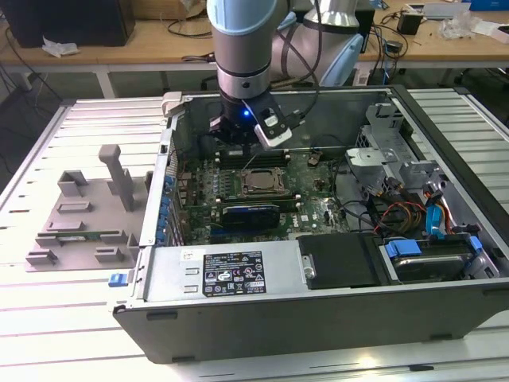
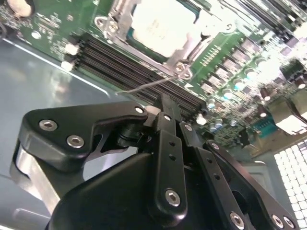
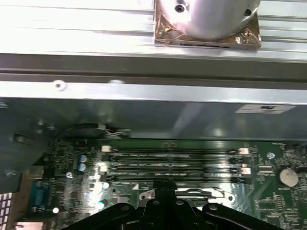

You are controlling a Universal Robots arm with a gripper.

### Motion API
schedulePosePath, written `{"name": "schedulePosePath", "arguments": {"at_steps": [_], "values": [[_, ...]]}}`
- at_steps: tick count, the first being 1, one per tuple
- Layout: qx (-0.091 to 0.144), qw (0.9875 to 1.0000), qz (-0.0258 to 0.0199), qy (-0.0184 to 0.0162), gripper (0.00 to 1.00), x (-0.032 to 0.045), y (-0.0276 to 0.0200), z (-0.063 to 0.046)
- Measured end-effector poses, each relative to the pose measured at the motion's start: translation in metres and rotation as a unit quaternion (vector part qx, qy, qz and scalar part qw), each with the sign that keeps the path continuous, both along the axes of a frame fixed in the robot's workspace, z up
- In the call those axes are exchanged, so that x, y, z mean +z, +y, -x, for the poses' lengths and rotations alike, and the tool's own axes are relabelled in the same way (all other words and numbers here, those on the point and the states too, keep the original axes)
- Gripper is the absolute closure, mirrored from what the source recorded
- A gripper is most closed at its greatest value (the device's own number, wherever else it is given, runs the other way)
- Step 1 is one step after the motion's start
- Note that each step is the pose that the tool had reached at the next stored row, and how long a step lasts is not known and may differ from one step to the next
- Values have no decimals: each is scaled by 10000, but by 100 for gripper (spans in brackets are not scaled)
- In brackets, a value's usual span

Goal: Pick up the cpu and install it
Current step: 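Install the first cpu locking lever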

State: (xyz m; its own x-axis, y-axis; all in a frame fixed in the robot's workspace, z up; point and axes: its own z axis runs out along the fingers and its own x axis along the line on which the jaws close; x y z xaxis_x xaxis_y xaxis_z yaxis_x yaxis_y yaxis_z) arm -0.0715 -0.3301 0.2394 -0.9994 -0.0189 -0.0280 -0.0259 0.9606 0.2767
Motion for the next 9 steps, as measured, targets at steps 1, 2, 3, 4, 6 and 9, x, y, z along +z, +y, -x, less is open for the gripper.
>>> {"name": "schedulePosePath", "arguments": {"at_steps": [1,2,3,4,6,9], "values": [[-8,10000,0,0,89,-2,0,-28],[-13,10000,0,0,89,-3,0,-46],[-22,10000,0,0,89,-5,0,-80],[-29,10000,0,0,89,-7,0,-104],[-44,10000,0,0,89,-11,0,-154],[-65,10000,0,0,89,-16,0,-221]]}}
